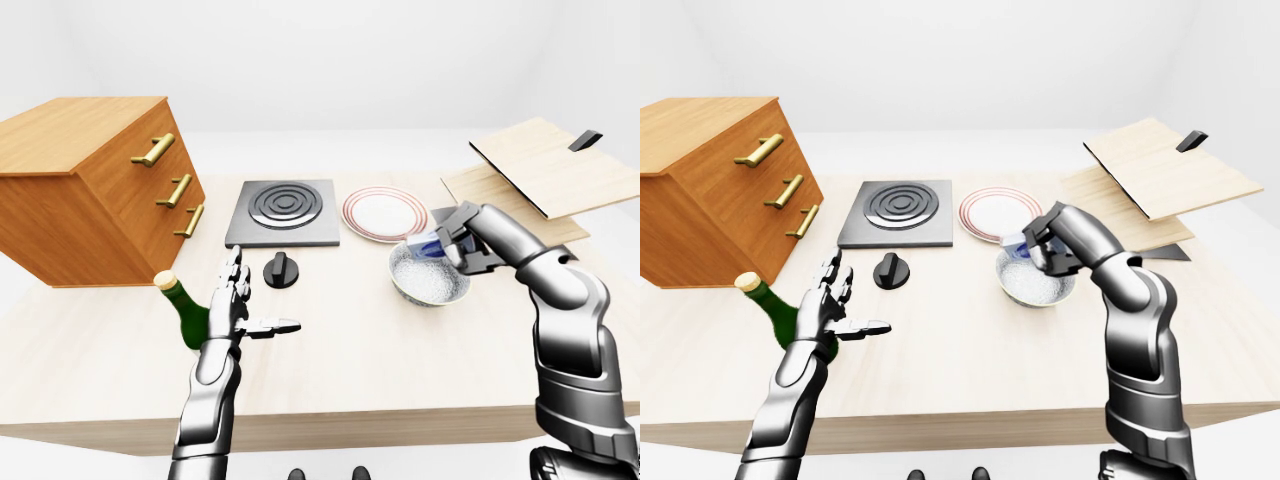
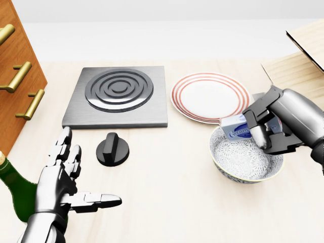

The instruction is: Pick up the cream cheese and put it in the bowl.

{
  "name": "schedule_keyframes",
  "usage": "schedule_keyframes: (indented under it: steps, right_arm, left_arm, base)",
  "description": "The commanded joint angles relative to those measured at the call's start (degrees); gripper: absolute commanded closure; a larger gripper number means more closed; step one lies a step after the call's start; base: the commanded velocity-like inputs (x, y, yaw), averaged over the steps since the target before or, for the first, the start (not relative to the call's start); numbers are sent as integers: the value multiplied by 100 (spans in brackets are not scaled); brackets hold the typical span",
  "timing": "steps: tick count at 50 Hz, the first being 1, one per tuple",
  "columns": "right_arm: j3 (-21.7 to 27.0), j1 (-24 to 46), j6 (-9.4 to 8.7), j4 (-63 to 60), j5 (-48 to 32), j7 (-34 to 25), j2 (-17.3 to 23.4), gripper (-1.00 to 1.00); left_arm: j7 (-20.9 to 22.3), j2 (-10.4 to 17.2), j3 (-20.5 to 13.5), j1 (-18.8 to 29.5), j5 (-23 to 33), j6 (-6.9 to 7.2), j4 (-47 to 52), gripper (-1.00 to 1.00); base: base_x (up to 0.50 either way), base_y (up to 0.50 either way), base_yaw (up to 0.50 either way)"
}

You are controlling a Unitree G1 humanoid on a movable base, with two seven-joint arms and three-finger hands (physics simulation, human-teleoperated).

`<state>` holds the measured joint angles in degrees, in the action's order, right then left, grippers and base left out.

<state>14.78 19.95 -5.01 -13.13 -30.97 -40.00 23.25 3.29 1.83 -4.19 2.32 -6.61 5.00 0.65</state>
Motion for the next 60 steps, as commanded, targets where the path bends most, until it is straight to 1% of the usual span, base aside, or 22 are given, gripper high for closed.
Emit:
schedule_keyframes:
  steps: [1,10,23,31,45,53,60]
  right_arm:
    - [-46,-10,1,383,-517,0,-21,100]
    - [31,-138,1,387,-610,0,-14,100]
    - [45,-144,1,404,-733,0,-2,100]
    - [5,-151,1,850,-680,0,-54,100]
    - [-59,-71,1,1287,-602,0,-49,100]
    - [-116,103,1,1474,-598,67,-7,100]
    - [-120,186,1,1833,-491,286,10,100]
  left_arm:
    - [-1,3,-7,13,-14,0,-13,-100]
    - [-9,10,-14,39,-27,0,-28,-100]
    - [-13,14,-23,50,-42,0,-24,-100]
    - [-14,18,-32,68,-53,0,-51,-100]
    - [-16,16,-32,44,-71,0,21,-100]
    - [-14,14,-33,20,-82,0,85,-100]
    - [-10,13,-38,13,-98,0,104,-100]
  base:
    - [0,0,0]
    - [0,0,0]
    - [0,0,0]
    - [0,0,0]
    - [0,0,0]
    - [0,0,0]
    - [0,0,0]
